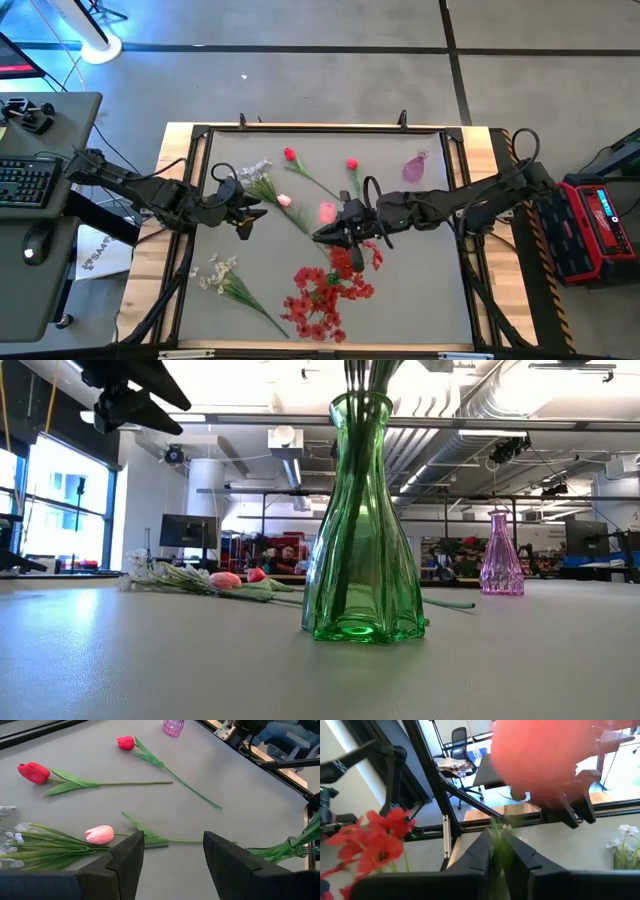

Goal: Sort flowers into vase by color
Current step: Put the right pink flower into the green vase

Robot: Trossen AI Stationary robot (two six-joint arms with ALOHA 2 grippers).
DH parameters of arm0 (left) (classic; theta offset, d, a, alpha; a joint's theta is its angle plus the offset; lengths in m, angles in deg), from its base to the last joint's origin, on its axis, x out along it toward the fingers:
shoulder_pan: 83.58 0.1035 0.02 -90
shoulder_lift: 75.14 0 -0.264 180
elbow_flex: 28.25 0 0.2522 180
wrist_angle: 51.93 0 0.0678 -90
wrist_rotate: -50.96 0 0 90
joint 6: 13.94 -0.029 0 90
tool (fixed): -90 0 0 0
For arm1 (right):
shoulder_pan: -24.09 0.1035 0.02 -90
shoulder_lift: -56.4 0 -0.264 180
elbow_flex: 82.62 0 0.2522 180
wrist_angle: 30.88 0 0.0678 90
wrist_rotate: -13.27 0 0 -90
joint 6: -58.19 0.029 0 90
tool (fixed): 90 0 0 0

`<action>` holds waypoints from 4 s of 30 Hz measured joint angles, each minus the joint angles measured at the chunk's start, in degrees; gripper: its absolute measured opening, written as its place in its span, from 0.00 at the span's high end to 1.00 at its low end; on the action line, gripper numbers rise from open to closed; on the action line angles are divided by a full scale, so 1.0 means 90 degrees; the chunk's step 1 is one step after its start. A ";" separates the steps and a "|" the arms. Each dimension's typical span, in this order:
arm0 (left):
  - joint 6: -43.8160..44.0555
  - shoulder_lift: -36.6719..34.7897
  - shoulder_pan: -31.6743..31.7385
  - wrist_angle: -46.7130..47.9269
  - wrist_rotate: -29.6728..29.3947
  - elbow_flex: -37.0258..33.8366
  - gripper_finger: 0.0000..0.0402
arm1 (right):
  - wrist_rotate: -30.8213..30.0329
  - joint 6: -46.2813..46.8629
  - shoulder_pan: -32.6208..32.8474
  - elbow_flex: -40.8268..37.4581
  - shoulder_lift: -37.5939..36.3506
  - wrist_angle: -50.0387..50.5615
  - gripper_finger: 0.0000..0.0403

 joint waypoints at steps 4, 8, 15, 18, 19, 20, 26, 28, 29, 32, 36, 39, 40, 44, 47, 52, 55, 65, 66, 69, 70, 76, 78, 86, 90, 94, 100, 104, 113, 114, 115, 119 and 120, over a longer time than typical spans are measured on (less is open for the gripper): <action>0.0000 0.0000 0.0000 0.0000 -0.0019 0.0000 0.52 | -0.0008 0.0002 -0.0002 -0.0002 0.0000 -0.0198 0.76; 0.0000 0.0000 0.0000 0.0000 -0.0032 0.0000 0.52 | 0.0154 0.0037 -0.0002 -0.0002 0.0000 -0.0490 0.67; 0.0000 0.0000 0.0000 0.0000 -0.0031 0.0000 0.52 | 0.0418 0.0008 0.0042 -0.0002 0.0006 -0.0530 0.75; 0.0000 0.0000 0.0000 0.0000 -0.0030 0.0000 0.52 | 0.0425 0.0005 0.0044 -0.0002 0.0028 -0.0519 0.87; 0.0000 0.0000 0.0000 0.0000 -0.0032 0.0000 0.52 | 0.0421 0.0005 0.0042 -0.0002 0.0036 -0.0511 0.92; 0.0000 0.0000 0.0000 0.0000 -0.0030 0.0000 0.52 | 0.0419 0.0001 0.0042 -0.0002 0.0058 -0.0528 0.96; 0.0002 0.0000 0.0000 -0.0001 -0.0028 0.0000 0.52 | 0.0370 0.0000 0.0052 -0.0002 0.0156 -0.0540 0.98; 0.0002 -0.0002 0.0000 -0.0002 -0.0028 0.0000 0.52 | 0.0383 -0.0035 0.0082 -0.0002 0.0228 -0.0568 0.99; 0.0002 -0.0001 0.0000 0.0000 -0.0025 0.0000 0.52 | 0.0391 -0.0044 0.0101 -0.0002 0.0271 -0.0584 0.99; 0.0002 0.0000 0.0000 0.0000 -0.0023 0.0000 0.52 | 0.0398 0.0000 0.0157 -0.0002 0.0401 -0.0591 1.00; 0.0002 0.0000 0.0000 -0.0001 -0.0021 0.0000 0.52 | 0.0396 0.0032 0.0209 -0.0002 0.0491 -0.0590 1.00; -0.0041 0.0000 0.0000 -0.0002 -0.0021 0.0000 0.52 | 0.0398 0.0197 0.0209 -0.0002 0.0462 -0.0689 0.99; -0.0051 0.0000 0.0000 0.0000 -0.0021 0.0000 0.52 | 0.0396 0.0251 0.0209 -0.0002 0.0431 -0.0717 0.98; -0.0056 0.0000 0.0000 -0.0002 -0.0021 0.0000 0.52 | 0.0396 0.0414 0.0181 -0.0002 0.0239 -0.0783 0.93; -0.0107 0.0000 0.0000 -0.0004 -0.0021 -0.0002 0.52 | 0.0360 0.0583 0.0136 -0.0002 0.0126 -0.0713 0.86; -0.0117 0.0000 0.0000 -0.0003 -0.0021 -0.0002 0.52 | 0.0355 0.0687 0.0114 -0.0002 -0.0018 -0.0399 0.70; -0.0117 0.0000 0.0000 -0.0004 -0.0014 -0.0002 0.52 | 0.0359 0.0687 0.0117 -0.0002 -0.0070 -0.0051 0.62; -0.0100 -0.0002 0.0000 -0.0012 -0.0011 -0.0002 0.52 | 0.0238 0.0673 0.0076 -0.0002 -0.0622 0.0885 0.55; -0.0098 -0.0001 0.0000 -0.0012 -0.0011 -0.0002 0.52 | 0.0146 0.0668 0.0076 -0.0002 -0.0702 0.1028 0.55; -0.0097 -0.0001 0.0000 -0.0021 -0.0018 -0.0002 0.52 | 0.0001 0.0632 0.0076 -0.0002 -0.0908 0.1497 0.55; -0.0097 0.0000 0.0000 -0.0027 -0.0041 -0.0002 0.52 | -0.0023 0.0599 0.0076 -0.0002 -0.0967 0.1610 0.55; 0.0003 0.0000 0.0000 -0.0060 -0.0198 -0.0002 0.52 | -0.0039 0.0527 0.0076 -0.0002 -0.1073 0.1677 0.55; 0.0020 0.0000 0.0014 -0.0060 -0.0200 -0.0002 0.52 | -0.0039 0.0509 0.0075 -0.0002 -0.1071 0.1759 0.55; 0.0073 0.0000 0.0118 -0.0058 -0.0200 -0.0002 0.52 | -0.0026 0.0549 0.0032 -0.0002 -0.1110 0.2061 0.59; 0.0078 -0.0001 0.0175 -0.0058 -0.0200 -0.0002 0.52 | 0.0094 0.0500 0.0032 -0.0002 -0.1110 0.2063 0.73; 0.0078 0.0000 0.0182 -0.0060 -0.0200 -0.0002 0.52 | 0.0210 0.0330 0.0034 -0.0002 -0.1110 0.2063 0.93; 0.0070 0.0000 0.0182 -0.0058 -0.0248 -0.0002 0.52 | 0.0420 0.0115 0.0036 -0.0002 -0.1110 0.2034 0.98; 0.0070 -0.0001 0.0205 -0.0058 -0.0451 -0.0002 0.52 | 0.0532 -0.0001 0.0037 -0.0002 -0.1047 0.1931 0.99; 0.0073 0.0000 0.0422 -0.0066 -0.0464 -0.0002 0.52 | 0.1196 -0.0191 0.0037 0.0000 -0.0602 0.1745 1.00; 0.0073 0.0000 0.0427 -0.0073 -0.0465 -0.0002 0.52 | 0.1286 -0.0197 0.0038 0.0000 -0.0543 0.1750 1.00; 0.0073 0.0000 0.0430 -0.0083 -0.0465 -0.0002 0.52 | 0.1328 -0.0214 0.0039 0.0000 -0.0490 0.1760 1.00; 0.0073 0.0000 0.0430 -0.0083 -0.0461 -0.0002 0.52 | 0.1491 -0.0252 0.0037 0.0000 -0.0377 0.1749 1.00; 0.0073 0.0000 0.0430 -0.0083 -0.0460 -0.0002 0.52 | 0.1534 -0.0284 0.0037 0.0000 -0.0364 0.1750 1.00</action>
